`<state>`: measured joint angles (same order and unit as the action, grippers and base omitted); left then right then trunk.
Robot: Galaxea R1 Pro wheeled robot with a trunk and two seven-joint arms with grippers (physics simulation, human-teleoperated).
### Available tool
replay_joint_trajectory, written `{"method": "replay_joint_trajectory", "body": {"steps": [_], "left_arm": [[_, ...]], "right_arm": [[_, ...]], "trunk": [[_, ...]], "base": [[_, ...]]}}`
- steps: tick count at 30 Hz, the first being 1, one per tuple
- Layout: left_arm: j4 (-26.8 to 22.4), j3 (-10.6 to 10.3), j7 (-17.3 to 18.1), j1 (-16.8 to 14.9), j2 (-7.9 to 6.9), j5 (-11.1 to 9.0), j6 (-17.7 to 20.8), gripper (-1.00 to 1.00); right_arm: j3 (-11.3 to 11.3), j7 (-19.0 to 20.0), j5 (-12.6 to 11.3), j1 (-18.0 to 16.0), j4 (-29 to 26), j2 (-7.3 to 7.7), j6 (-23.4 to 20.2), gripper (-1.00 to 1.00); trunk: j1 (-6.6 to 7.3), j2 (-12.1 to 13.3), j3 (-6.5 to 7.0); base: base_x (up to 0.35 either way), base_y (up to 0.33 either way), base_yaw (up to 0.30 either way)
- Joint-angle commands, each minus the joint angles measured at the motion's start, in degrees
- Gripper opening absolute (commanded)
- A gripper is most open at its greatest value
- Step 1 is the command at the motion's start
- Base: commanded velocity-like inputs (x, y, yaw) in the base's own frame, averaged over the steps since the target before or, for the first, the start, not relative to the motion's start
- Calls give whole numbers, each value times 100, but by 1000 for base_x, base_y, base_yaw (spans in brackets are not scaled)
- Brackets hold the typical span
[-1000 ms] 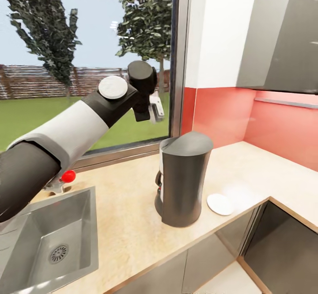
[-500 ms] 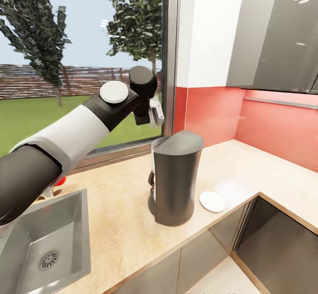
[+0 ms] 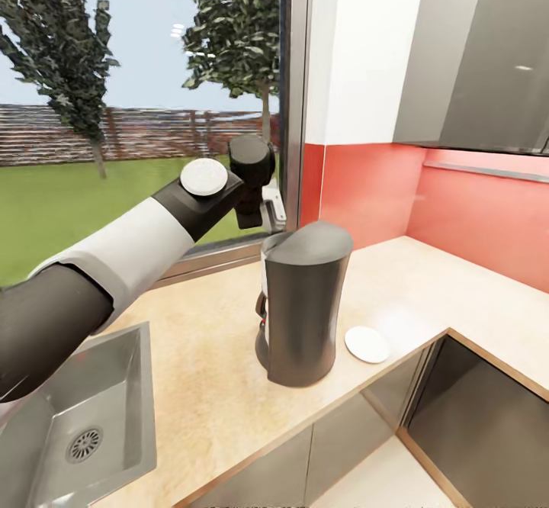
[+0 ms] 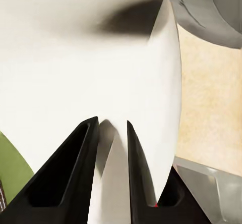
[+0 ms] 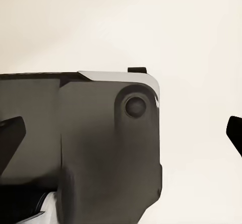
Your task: Set up a coffee station on the kitchen countertop: keep the coffee maker on the countertop, move the bottle of coffee from the kitchen shelf to the counter next to the coffee maker, place a paper coffee filter on top of the coffee maker, put the saucer next to the coffee maker with the coffee cup on the saucer, and place the electric kettle next to the coffee maker.
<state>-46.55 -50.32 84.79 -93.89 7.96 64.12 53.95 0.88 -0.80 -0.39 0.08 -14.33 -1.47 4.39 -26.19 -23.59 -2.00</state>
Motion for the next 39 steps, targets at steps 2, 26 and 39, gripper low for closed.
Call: {"method": "replay_joint_trajectory", "body": {"steps": [2, 26, 39], "left_arm": [[-13, -11, 56, -7, 2, 55, 37, -100], [62, -101, -264, 102, -155, 379, 17, -100], [86, 134, -112, -238, -154, 745, -45, -100]], "right_arm": [[8, -8, -2, 1, -8, -2, 10, 100], [-1, -26, 4, 1, 6, 24, 150, 100], [-1, -26, 4, 1, 13, 24, 150, 100]], "trunk": [[-3, -13, -31], [-3, -13, -60], [-3, -13, -60]], "base": [[0, 0, 0], [0, 0, 0], [0, 0, 0]]}}
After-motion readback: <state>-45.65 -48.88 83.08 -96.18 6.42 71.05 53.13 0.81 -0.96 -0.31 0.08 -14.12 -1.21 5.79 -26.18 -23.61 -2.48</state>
